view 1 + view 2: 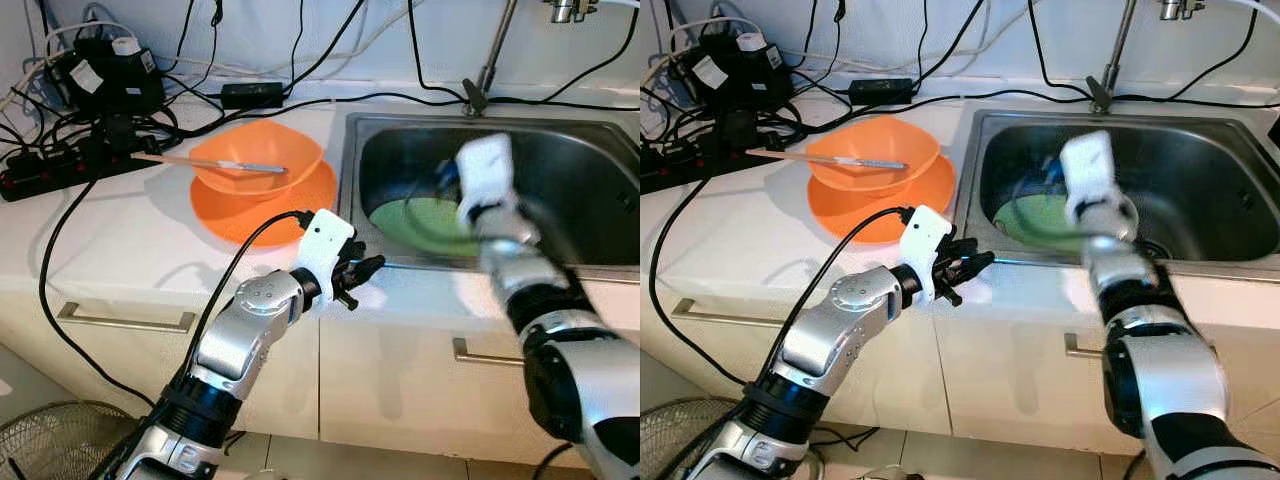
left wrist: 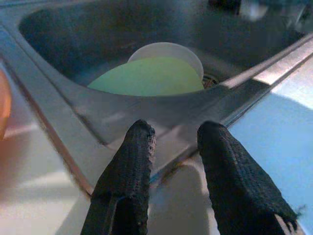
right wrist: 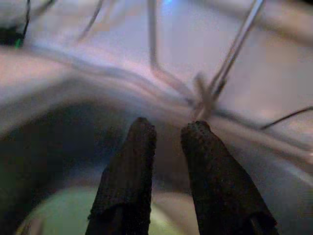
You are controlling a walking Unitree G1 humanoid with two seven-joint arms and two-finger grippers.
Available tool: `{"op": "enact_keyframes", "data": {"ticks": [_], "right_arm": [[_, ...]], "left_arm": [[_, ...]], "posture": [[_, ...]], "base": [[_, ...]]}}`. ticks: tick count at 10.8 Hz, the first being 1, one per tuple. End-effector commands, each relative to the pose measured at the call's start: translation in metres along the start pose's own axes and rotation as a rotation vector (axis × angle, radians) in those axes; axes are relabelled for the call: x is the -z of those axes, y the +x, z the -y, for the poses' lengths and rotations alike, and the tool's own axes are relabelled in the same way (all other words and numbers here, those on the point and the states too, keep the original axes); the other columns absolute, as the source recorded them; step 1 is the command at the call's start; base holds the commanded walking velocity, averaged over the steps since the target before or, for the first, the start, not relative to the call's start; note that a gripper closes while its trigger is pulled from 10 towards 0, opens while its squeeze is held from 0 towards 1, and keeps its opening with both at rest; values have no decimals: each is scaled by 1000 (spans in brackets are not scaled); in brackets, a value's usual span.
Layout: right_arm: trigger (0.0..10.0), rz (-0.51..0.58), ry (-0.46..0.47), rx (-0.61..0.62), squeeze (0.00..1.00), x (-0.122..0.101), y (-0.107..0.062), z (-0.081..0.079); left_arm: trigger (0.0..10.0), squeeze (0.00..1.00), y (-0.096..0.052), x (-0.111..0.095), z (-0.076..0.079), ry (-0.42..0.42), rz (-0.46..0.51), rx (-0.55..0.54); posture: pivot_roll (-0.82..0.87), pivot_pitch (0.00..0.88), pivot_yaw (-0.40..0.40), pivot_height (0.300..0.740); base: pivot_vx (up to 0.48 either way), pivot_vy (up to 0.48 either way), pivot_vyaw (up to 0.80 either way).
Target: Kitchen organization
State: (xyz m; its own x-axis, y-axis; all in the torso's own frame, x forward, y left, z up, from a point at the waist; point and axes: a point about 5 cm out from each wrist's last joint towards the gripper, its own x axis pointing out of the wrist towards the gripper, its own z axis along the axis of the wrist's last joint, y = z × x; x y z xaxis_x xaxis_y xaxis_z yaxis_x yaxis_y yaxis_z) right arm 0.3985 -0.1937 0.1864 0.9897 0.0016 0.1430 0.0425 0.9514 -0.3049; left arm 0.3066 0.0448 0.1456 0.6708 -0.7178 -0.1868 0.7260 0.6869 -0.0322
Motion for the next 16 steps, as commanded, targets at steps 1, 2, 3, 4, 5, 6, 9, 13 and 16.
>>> {"op": "enact_keyframes", "data": {"ticks": [1,2,3,4,5,6,9,13,16], "right_arm": [[10000,56,34,54,0,-5,-2,10],[10000,98,35,78,0,-5,-6,13],[10000,134,66,93,0,1,-16,11],[10000,159,95,88,0,10,-27,6],[10000,178,111,78,0,15,-38,1],[10000,197,119,75,0,17,-47,-4],[10000,212,171,25,0,21,-75,-25],[10000,135,198,21,0,31,-86,-42],[10000,104,216,12,0,32,-85,-52]], "left_arm": [[10000,0,-1,-2,-5,3,14,-29],[10000,0,-1,-2,-5,-1,24,-39],[10000,0,0,-3,-7,17,35,-65],[10000,0,1,-3,-7,10,42,-70],[10000,0,1,-4,-8,13,47,-75],[10000,0,1,-3,-10,16,47,-86],[10000,0,0,0,-10,2,58,-104],[10000,0,-1,-3,-18,5,108,-173],[10000,0,-17,-48,-52,8,361,-422]], "posture": [[76,0,54,740],[66,0,53,740],[58,0,59,740],[51,0,62,740],[47,0,61,740],[45,0,58,740],[45,0,54,740],[49,0,58,740],[61,0,52,740]], "base": [[0,0,0],[0,0,0],[0,0,0],[0,0,0],[0,0,0],[0,0,0],[0,0,0],[0,0,0],[0,0,0]]}}
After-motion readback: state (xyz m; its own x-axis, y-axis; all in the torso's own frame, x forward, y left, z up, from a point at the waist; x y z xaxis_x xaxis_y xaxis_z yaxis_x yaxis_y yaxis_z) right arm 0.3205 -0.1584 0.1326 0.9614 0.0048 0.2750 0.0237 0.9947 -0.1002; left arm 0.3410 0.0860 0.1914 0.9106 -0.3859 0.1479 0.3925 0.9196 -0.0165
